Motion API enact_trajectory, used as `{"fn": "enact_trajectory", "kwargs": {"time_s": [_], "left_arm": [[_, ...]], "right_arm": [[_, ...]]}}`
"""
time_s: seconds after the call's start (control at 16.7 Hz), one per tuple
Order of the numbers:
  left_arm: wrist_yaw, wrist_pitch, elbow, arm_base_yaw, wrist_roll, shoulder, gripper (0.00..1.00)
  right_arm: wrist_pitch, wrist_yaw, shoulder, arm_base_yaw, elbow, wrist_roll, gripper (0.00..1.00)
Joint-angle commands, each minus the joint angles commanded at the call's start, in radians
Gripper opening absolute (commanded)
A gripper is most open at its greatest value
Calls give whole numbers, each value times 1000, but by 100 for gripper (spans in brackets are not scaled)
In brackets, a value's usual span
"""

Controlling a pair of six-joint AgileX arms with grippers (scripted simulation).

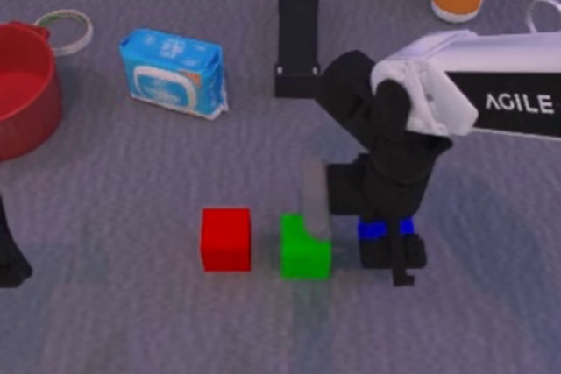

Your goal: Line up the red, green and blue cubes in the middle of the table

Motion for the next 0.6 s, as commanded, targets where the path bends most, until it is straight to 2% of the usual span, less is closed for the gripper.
{"fn": "enact_trajectory", "kwargs": {"time_s": [0.3, 0.6], "left_arm": [[0, 0, 0, 0, 0, 0, 100], [0, 0, 0, 0, 0, 0, 100]], "right_arm": [[0, 0, 0, 0, 0, 0, 98], [0, 0, 0, 0, 0, 0, 100]]}}
